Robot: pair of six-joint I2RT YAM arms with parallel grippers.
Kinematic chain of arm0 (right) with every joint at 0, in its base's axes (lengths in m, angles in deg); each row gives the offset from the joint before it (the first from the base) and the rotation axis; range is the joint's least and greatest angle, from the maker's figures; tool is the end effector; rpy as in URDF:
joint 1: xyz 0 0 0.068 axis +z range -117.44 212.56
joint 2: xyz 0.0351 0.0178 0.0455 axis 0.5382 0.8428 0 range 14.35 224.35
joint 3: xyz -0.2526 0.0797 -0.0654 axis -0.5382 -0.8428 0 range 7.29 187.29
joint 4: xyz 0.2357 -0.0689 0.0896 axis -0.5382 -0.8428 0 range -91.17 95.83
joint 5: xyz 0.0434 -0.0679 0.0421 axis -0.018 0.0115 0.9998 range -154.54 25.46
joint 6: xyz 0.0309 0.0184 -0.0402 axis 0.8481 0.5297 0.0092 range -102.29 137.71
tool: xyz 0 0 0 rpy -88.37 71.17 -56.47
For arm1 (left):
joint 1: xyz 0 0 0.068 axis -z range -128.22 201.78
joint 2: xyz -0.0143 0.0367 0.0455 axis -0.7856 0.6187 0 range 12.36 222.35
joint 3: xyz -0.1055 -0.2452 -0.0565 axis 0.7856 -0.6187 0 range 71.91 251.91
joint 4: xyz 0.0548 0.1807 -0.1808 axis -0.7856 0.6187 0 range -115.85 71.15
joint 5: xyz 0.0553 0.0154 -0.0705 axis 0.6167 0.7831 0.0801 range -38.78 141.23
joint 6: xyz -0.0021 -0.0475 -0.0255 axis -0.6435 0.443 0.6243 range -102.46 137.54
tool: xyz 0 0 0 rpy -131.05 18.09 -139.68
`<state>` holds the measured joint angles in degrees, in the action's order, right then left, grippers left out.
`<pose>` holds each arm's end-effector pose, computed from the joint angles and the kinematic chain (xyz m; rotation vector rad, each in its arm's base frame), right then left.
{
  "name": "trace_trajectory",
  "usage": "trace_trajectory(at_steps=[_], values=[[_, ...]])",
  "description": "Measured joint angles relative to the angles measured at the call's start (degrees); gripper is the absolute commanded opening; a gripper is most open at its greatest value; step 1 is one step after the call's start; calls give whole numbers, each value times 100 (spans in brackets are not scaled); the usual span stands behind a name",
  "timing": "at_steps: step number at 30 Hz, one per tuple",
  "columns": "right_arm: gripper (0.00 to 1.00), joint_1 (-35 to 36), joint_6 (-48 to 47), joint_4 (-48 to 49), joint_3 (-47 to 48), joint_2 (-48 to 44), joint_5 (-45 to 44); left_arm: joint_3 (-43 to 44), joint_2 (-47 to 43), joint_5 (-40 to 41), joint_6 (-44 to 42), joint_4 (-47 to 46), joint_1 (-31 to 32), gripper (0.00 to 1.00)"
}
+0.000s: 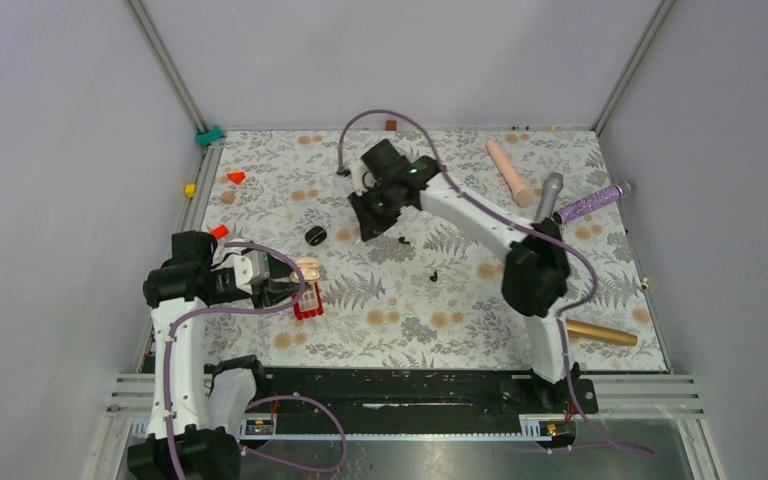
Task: Insert the wireless bluetooth earbuds into the charging case
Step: Pick up the left earbud from the corner of the board.
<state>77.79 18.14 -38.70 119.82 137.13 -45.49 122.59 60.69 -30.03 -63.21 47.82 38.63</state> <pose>0.3275 0.3467 0.2629 -1.1226 2.3586 0.7246 0.1173 -0.0088 0.3055 1.1923 1.3320 -0.8240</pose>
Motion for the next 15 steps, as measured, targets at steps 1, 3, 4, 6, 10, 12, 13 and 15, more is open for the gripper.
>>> trace_trajectory(at_steps=[1,3,4,6,10,12,13,15], values=[[15,-87,-107,74,-249,-380,-103,0,33,-17,-7,2,0,0],[14,-229,-321,221,-723,-1097,-356,0,127,-61,-7,13,13,0],[14,-269,-435,269,-977,-1486,-494,7,192,-68,-7,26,48,0],[14,-275,-651,407,-1449,-2190,-723,76,361,-37,2,42,214,0],[14,-214,-1003,601,-2138,-3182,-1023,354,796,140,85,39,769,0],[14,-205,-1178,667,-2404,-3560,-1141,592,1043,282,289,-22,1069,0],[14,-205,-1266,669,-2485,-3711,-1211,761,1211,396,601,-205,1207,0],[14,-205,-1423,691,-2570,-3934,-1268,855,1342,592,1156,-577,1475,0]])
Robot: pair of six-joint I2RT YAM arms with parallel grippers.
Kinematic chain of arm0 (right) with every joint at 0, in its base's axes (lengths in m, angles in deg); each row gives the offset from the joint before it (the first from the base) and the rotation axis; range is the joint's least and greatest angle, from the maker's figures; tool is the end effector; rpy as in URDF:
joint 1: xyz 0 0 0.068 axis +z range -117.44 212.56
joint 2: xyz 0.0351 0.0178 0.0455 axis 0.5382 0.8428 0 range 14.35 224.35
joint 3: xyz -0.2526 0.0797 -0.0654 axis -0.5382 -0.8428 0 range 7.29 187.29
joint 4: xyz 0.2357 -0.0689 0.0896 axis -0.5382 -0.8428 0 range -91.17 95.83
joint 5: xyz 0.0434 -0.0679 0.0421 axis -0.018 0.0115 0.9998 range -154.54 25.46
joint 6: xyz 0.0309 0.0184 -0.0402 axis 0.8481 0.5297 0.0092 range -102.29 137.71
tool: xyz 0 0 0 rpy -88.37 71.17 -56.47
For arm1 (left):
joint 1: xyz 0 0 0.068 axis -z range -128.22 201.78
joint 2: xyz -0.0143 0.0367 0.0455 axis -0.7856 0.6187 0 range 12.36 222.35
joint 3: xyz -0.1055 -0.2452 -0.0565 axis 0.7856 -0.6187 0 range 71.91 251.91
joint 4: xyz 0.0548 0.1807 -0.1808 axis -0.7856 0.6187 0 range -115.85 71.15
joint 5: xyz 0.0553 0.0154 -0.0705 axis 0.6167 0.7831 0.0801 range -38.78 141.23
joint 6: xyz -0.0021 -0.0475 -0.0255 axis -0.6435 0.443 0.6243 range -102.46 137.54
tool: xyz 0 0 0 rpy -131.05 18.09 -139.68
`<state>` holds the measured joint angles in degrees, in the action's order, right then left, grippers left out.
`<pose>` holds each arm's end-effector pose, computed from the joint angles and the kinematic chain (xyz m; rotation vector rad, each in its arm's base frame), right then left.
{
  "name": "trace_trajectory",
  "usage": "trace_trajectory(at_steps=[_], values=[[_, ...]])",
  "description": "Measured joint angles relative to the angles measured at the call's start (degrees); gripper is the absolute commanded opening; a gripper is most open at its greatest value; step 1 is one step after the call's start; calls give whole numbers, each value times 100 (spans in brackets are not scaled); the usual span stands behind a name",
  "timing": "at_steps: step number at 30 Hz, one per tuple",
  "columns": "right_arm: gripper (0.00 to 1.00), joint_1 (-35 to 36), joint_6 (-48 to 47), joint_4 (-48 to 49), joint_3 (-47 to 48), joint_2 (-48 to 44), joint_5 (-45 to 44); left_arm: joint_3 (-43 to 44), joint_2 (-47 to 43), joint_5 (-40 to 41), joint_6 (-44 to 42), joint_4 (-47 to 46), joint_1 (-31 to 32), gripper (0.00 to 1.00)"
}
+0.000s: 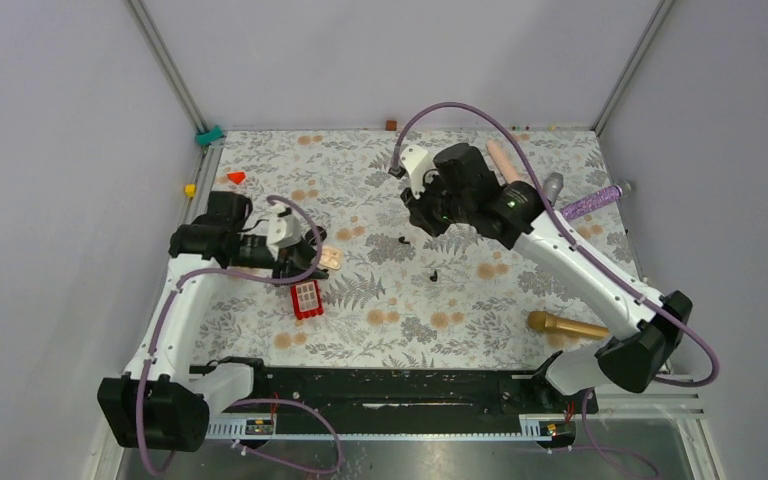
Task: Insert the wireless bluetooth earbuds into the charging case
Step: Insert the left earbud into the left side groove of the charging case.
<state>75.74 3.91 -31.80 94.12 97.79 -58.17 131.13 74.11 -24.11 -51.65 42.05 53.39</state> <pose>0.2315 0.2227 0.3886 -1.1029 1.8965 0.4122 0.1692 -0.0393 0.3170 1.3287 1.4256 -1.0541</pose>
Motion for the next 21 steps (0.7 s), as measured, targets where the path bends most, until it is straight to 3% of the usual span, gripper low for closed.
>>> trace_trajectory(at_steps=[8,16,21], values=[[14,0,-317,442,-358,-719,-136,-149,59,1585,3121,-3228,1515,0],[14,15,-227,883,-907,-1126,-70,-551,409,2205,5086,-5606,2179,0],[14,188,-173,1005,-944,-1123,-98,-800,708,2326,5886,-6245,2269,0]])
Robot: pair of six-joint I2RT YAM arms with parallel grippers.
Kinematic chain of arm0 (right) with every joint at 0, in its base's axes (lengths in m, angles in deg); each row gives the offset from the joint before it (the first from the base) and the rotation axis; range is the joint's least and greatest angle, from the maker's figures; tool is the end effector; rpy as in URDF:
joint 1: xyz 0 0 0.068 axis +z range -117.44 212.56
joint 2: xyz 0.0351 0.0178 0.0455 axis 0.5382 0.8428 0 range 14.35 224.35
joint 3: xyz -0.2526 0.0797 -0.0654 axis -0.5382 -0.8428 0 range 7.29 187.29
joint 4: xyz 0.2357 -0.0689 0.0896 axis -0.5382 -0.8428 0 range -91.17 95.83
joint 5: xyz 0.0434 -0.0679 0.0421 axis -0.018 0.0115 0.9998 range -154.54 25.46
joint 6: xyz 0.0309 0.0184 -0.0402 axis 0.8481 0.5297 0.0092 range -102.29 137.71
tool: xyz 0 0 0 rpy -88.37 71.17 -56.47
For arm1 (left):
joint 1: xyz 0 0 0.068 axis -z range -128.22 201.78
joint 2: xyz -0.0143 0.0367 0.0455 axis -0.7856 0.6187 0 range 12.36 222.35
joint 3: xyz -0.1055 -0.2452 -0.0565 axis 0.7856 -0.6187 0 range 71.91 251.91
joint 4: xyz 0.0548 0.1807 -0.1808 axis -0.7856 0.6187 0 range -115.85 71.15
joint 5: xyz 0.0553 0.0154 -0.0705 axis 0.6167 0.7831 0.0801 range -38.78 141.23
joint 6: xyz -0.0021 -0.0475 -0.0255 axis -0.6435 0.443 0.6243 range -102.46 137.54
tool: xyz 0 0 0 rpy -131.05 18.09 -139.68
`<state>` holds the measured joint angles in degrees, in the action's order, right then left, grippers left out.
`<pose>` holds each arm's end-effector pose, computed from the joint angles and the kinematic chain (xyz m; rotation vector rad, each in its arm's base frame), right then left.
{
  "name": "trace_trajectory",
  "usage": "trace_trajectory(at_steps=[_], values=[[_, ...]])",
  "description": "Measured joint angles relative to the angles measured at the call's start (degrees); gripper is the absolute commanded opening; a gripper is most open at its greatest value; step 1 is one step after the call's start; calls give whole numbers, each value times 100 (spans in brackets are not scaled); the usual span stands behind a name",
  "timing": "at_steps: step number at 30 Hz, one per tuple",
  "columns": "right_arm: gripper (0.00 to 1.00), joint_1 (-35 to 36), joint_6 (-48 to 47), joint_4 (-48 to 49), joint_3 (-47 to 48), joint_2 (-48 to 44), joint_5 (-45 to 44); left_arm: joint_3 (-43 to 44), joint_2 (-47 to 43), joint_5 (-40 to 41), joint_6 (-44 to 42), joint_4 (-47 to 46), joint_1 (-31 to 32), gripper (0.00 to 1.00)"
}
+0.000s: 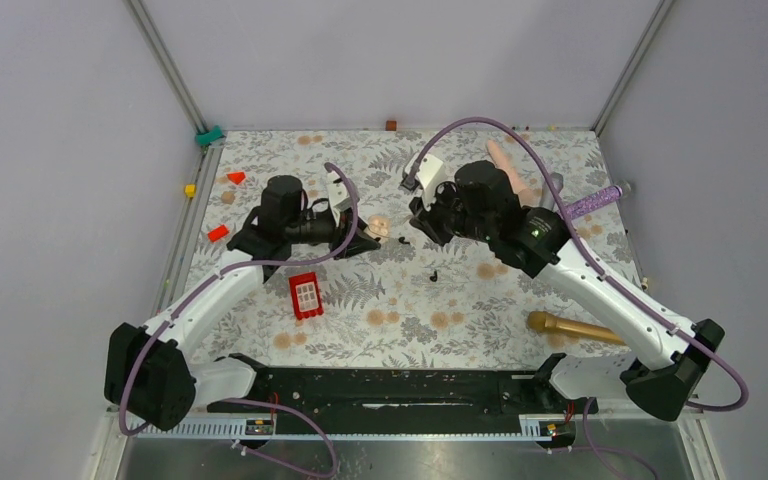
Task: Insert the wireless bluetooth earbuds into the charging case
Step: Insert the left earbud into the left side groove of the charging case.
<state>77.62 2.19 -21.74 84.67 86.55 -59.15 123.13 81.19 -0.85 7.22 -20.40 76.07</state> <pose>0.1947 0.1999 0.4050 -1.0547 1.6813 0.4288 0.2295 -0.1345 0.3052 1.1242 1.5933 -1.0490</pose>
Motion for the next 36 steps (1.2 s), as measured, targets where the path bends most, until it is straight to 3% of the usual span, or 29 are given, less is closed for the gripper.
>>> trace_trajectory(at_steps=[10,36], values=[[14,428,136,146,0,227,-199,-22,55,-35,483,-439,17,0],[14,719,291,232,0,505,-348,-81,79,-11,83,-127,354,0]])
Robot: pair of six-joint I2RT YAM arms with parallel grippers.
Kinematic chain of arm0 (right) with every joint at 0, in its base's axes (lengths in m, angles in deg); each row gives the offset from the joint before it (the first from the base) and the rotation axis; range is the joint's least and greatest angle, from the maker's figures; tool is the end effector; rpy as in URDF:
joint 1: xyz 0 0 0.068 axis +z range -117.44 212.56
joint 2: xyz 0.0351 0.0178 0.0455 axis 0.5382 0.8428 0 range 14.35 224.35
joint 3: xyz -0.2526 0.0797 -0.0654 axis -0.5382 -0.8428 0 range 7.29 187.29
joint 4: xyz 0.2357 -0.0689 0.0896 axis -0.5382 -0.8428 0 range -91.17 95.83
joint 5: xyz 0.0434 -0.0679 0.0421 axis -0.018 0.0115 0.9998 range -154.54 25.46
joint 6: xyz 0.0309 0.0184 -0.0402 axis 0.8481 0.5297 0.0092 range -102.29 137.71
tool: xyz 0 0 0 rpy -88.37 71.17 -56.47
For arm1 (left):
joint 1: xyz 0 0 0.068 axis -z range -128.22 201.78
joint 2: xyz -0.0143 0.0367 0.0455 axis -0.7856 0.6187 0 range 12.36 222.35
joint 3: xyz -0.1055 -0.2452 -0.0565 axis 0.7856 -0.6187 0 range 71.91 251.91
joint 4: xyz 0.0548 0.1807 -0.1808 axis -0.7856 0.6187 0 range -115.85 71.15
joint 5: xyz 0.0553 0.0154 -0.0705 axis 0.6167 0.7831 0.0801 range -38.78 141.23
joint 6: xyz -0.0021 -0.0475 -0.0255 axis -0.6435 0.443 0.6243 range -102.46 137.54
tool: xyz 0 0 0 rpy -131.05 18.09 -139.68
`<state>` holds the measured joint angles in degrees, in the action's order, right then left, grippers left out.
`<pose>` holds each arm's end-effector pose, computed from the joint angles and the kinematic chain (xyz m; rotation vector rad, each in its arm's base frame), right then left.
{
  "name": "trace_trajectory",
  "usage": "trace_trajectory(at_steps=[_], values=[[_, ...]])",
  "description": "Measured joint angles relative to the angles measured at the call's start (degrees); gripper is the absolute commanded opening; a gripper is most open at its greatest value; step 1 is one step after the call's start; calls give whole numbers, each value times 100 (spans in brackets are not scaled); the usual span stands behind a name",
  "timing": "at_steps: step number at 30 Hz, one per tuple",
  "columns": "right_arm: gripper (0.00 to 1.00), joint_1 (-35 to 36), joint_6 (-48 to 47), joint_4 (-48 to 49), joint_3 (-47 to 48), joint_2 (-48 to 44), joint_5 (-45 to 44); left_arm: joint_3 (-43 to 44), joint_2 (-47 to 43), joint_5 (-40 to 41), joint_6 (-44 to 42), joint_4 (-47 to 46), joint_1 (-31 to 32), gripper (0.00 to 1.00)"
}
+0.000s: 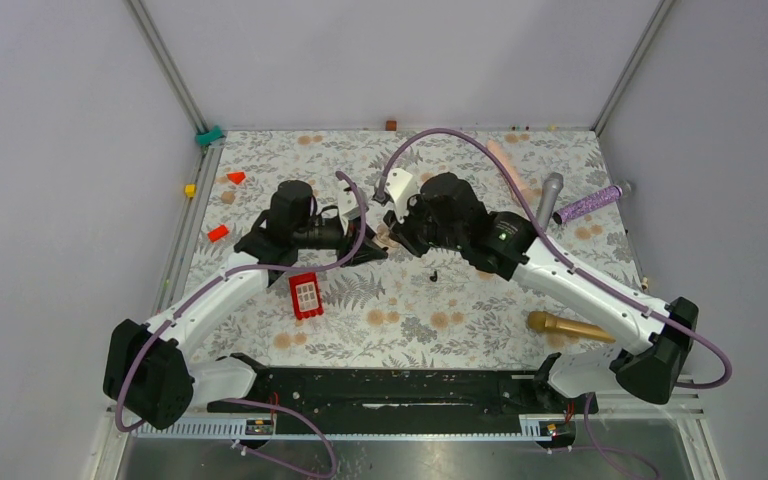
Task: Insert the wireless bluetooth earbuds into the charging case
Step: Insert the left earbud into the left side groove of the charging case.
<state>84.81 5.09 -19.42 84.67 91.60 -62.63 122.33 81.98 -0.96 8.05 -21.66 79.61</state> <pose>0.1862 0.2425 0.3850 -1.1131 1.7109 0.4717 0.2231 -0.1496 0.2990 1.1711 1.5829 -1.1024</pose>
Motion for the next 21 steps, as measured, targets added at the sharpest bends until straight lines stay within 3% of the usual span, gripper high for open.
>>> trace_trajectory(at_steps=[21], values=[[15,186,-153,33,0,114,-254,-20,22,17,-11,81,20,0]])
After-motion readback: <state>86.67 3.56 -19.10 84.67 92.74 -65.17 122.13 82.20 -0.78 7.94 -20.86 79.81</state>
